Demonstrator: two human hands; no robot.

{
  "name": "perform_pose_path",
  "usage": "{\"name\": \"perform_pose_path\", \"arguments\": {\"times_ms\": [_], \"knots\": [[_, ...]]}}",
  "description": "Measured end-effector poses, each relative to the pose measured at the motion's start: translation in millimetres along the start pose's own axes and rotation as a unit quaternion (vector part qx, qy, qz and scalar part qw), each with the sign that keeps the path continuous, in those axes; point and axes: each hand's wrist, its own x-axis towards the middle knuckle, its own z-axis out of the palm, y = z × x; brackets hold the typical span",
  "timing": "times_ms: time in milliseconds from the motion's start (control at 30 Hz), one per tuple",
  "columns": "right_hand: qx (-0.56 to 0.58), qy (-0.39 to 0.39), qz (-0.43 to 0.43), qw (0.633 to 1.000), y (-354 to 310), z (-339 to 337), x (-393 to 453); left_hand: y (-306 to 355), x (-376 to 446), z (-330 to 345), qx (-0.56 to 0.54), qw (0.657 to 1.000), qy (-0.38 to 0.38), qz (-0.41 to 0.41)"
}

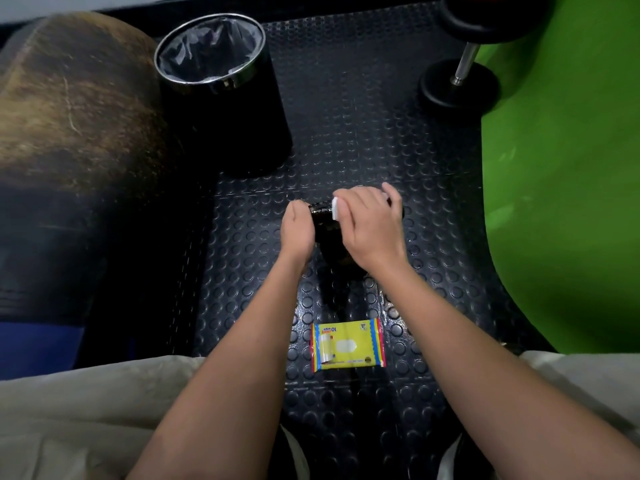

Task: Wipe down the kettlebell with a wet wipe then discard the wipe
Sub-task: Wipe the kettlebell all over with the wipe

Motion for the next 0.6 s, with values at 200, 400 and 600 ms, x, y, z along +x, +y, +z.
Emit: {"name": "perform_pose_path", "arguments": {"times_ms": [200, 400, 600], "knots": [[0.060, 0.040, 0.059, 0.996, 24.1, -4.3, -4.6, 0.4, -0.5, -0.9, 0.005, 1.000, -0.007, -0.009], [0.151, 0.055, 0.180, 0.970, 27.7, 1.4, -2.8, 1.9, -0.5, 0.9, 0.001, 1.000, 0.006, -0.020], [0.268, 0.048, 0.319, 0.908, 18.9, -2.5, -0.1, 1.6, 1.8, 1.6, -0.011, 1.000, 0.004, -0.022]]}}
